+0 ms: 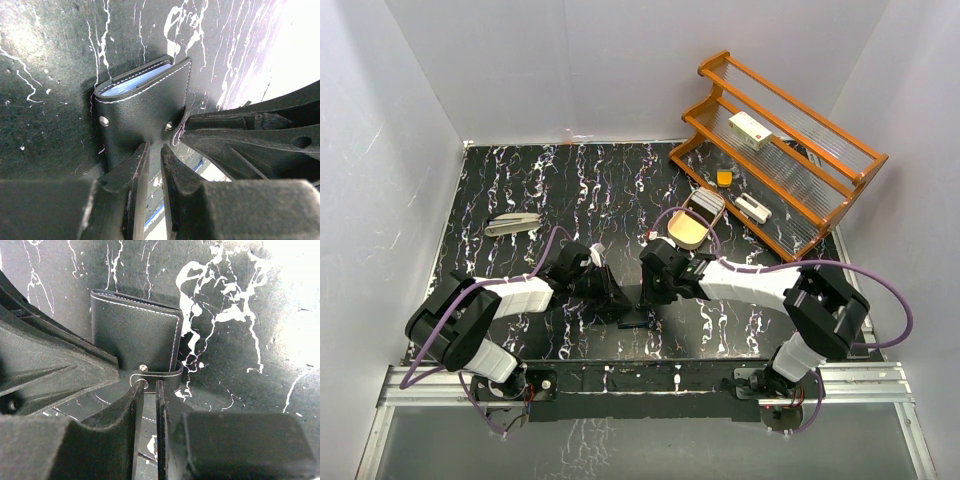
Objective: Put the credit cards into the card holder
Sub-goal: Close the card holder at the center of the board.
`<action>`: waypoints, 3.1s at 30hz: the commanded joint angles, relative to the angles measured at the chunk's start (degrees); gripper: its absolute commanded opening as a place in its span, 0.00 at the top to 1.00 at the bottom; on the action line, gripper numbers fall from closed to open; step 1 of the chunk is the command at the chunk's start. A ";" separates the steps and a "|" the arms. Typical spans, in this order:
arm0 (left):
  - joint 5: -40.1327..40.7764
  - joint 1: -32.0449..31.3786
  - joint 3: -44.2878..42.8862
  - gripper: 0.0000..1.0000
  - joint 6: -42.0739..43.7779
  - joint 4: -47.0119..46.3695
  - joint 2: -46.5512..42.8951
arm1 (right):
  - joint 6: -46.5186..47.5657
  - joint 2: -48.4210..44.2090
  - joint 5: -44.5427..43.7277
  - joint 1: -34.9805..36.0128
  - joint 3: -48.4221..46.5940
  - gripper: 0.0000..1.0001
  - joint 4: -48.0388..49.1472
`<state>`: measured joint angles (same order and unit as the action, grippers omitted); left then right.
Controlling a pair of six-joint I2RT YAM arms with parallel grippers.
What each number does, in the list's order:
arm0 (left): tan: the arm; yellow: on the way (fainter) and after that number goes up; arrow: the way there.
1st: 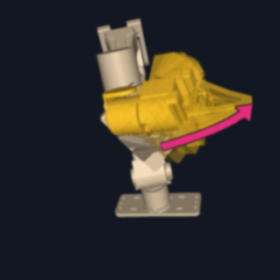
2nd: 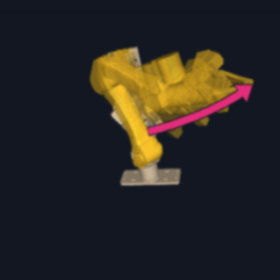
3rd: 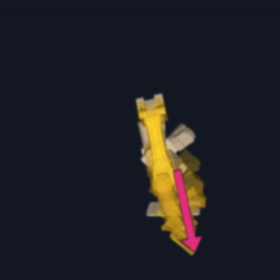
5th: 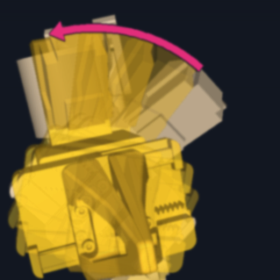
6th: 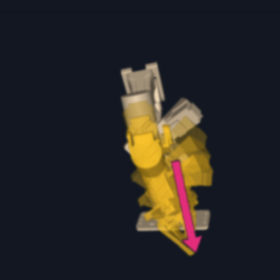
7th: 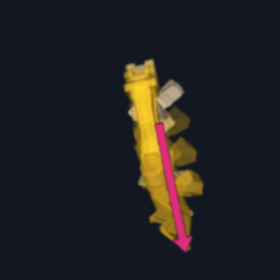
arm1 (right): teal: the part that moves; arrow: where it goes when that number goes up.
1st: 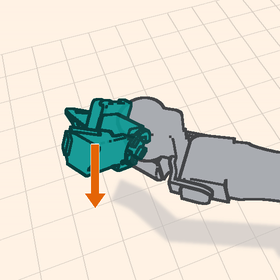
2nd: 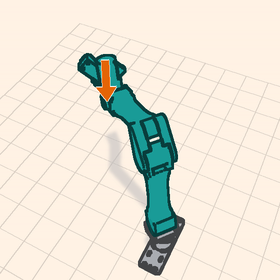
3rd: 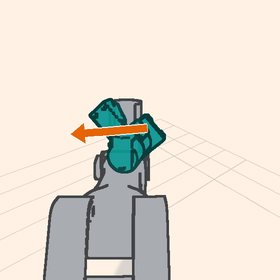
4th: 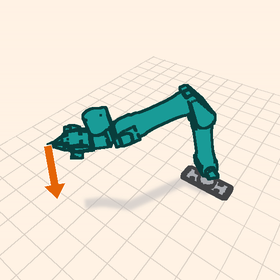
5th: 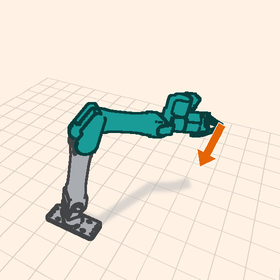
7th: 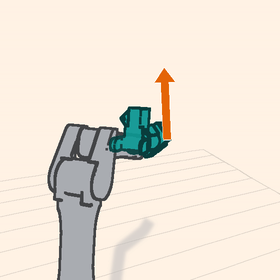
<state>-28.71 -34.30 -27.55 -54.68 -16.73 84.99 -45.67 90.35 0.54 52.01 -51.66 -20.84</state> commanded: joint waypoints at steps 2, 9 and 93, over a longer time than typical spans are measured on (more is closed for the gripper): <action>4.02 -0.59 0.45 0.84 1.11 2.80 1.14 | -1.38 -3.48 -0.91 0.11 0.79 0.87 2.11; 3.99 -0.59 0.22 0.84 1.06 2.93 1.10 | -2.35 -3.63 0.14 0.37 2.13 0.88 3.70; 8.22 -0.77 -3.09 0.81 3.46 11.70 -5.14 | 12.82 19.75 2.94 -3.67 -15.67 0.90 -14.36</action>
<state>-26.55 -34.92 -29.02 -53.43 -13.23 84.16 -35.66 105.78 13.67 47.24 -68.86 -37.54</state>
